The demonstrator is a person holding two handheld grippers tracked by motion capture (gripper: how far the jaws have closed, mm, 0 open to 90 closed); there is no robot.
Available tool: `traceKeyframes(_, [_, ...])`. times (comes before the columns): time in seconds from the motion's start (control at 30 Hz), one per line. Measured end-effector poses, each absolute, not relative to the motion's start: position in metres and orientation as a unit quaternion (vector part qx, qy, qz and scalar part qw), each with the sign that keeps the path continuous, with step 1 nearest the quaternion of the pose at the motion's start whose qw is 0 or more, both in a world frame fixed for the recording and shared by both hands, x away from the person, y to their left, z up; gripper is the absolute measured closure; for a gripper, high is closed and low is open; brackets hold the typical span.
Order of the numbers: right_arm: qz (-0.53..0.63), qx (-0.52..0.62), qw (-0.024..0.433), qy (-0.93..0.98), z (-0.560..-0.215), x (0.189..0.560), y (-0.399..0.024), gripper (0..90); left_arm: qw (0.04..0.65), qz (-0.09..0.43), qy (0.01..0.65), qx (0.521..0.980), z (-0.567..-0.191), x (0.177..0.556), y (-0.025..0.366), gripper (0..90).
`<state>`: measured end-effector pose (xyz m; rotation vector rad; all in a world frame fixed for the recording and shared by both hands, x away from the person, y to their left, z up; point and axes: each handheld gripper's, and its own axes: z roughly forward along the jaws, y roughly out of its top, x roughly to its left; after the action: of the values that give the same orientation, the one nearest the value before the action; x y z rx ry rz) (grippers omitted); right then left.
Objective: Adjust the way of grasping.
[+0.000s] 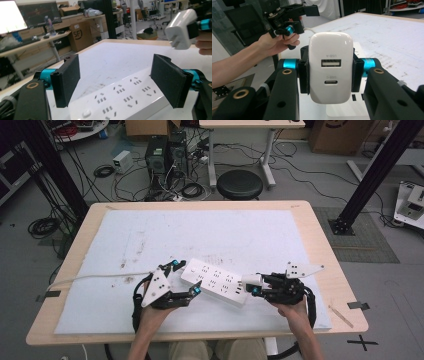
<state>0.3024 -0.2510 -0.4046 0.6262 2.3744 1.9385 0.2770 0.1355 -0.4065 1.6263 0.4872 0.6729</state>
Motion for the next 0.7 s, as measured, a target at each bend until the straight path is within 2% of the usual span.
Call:
traceKeyframes(0.3, [0.624,0.204,0.014,0.754,-0.403,0.3,-0.254,63.0,0.608,0.294,0.288,0.679,-0.406,0.281,0.175,24.4])
traceKeyframes(0.33, [0.623,0.211,0.015,0.753,-0.402,0.299,-0.256,63.0,0.601,0.29,0.321,0.672,-0.408,0.285,0.193,24.4])
traceKeyframes(0.53, [0.622,0.21,0.022,0.754,-0.402,0.3,-0.256,63.0,0.595,0.287,0.353,0.663,-0.411,0.286,0.212,24.1])
traceKeyframes(0.57, [0.621,0.213,0.021,0.754,-0.401,0.3,-0.256,63.0,0.595,0.29,0.384,0.644,-0.417,0.285,0.234,23.6])
traceKeyframes(0.7, [0.621,0.214,0.026,0.754,-0.402,0.301,-0.255,63.0,0.591,0.295,0.396,0.638,-0.419,0.284,0.244,23.4])
